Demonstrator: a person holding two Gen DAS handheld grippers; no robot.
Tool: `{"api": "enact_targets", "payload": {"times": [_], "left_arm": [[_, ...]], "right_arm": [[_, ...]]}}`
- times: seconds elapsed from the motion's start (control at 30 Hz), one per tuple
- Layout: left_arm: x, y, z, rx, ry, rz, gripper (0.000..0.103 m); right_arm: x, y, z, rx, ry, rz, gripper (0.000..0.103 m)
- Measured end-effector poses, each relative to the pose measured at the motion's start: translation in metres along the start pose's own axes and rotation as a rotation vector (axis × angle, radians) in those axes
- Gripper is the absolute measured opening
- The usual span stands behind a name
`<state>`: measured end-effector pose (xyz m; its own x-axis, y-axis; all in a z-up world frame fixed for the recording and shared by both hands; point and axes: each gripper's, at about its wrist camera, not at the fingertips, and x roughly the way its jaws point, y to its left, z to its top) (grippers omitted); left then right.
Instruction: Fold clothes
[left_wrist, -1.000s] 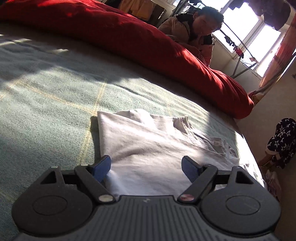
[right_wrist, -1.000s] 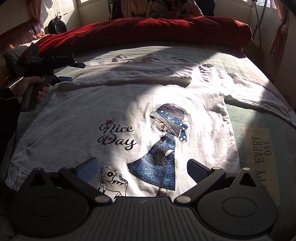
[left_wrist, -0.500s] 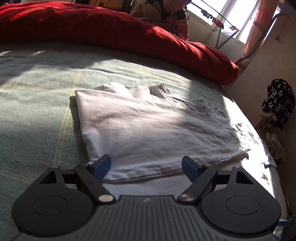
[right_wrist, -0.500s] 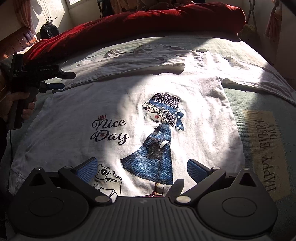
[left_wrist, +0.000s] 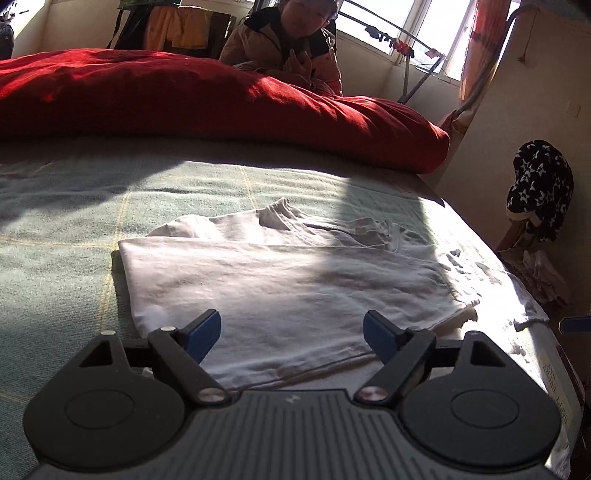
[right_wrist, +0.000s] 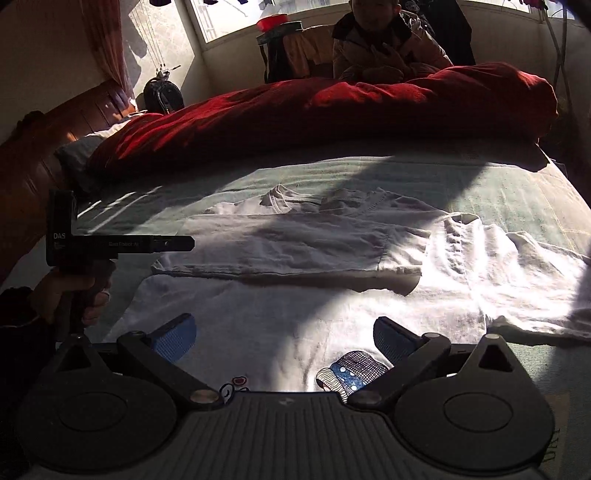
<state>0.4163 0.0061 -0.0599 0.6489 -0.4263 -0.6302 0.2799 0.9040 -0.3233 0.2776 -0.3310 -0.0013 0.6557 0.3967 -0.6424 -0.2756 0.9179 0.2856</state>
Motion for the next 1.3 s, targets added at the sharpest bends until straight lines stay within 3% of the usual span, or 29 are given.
{"api": "enact_targets", "payload": {"times": [0.1,0.27,0.4,0.5,0.6,0.77,0.9,0.97,1.03,1.17,1.3], "left_arm": [[0.014,0.011,-0.005,-0.040,0.052,0.011,0.084],[0.014,0.017,-0.016,-0.022,0.071,0.005,0.084],[0.010,0.017,-0.018,-0.004,0.079,0.001,0.085],[0.008,0.018,-0.020,0.013,0.081,-0.003,0.085],[0.006,0.019,-0.022,0.022,0.079,-0.011,0.085],[-0.001,0.019,-0.016,-0.002,0.071,-0.021,0.084],[-0.006,0.011,-0.011,0.003,0.038,-0.069,0.085],[-0.002,0.006,-0.012,0.011,0.053,-0.058,0.085],[0.003,0.007,-0.016,0.017,0.077,-0.035,0.085],[0.000,0.009,-0.019,0.019,0.089,-0.003,0.085],[-0.010,0.011,-0.016,0.019,0.080,0.019,0.085]], "right_arm": [[0.037,-0.008,0.047,-0.021,0.007,0.112,0.103],[0.108,-0.034,0.085,0.070,0.016,0.167,0.103],[0.160,-0.057,0.085,0.181,0.088,0.239,0.103],[0.187,-0.075,0.074,0.223,0.133,0.221,0.103],[0.191,-0.099,0.069,0.252,0.084,0.238,0.103],[0.178,-0.129,0.076,0.348,0.040,0.185,0.103],[0.163,-0.119,0.077,0.362,0.031,0.239,0.103],[0.160,-0.109,0.074,0.356,0.052,0.306,0.103],[0.161,-0.094,0.067,0.319,0.083,0.320,0.103],[0.163,-0.088,0.048,0.260,0.126,0.278,0.103],[0.145,-0.102,0.041,0.281,0.099,0.261,0.103]]}}
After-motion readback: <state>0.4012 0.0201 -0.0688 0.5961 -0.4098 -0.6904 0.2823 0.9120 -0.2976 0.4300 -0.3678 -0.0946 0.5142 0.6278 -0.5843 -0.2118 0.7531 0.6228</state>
